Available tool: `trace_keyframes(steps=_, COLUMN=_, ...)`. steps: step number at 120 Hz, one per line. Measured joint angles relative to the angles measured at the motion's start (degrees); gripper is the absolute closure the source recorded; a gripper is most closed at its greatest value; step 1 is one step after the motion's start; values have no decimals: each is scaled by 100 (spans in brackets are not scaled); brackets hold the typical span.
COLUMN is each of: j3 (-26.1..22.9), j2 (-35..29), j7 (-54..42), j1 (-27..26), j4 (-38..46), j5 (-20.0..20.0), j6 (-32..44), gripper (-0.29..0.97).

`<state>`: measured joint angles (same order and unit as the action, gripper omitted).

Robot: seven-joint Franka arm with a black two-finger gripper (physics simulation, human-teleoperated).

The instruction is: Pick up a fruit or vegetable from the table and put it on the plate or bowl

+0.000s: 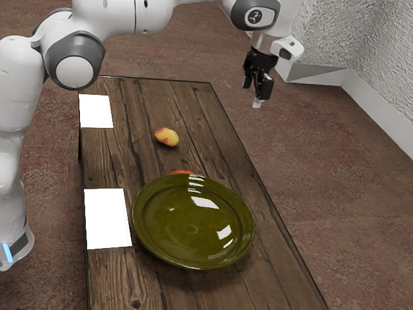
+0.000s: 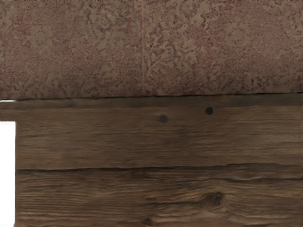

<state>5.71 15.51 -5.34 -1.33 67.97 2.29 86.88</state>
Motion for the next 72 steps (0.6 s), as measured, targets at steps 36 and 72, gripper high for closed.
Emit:
trace_keyframes(steps=36, j3=-30, j2=-43, j7=52, j1=-35, j4=49, j5=-133, j6=-36, gripper=0)
trace_keyframes(steps=72, j3=-206, j2=-1246, j7=12, j1=-51, j4=2077, j5=-279, j6=138, gripper=0)
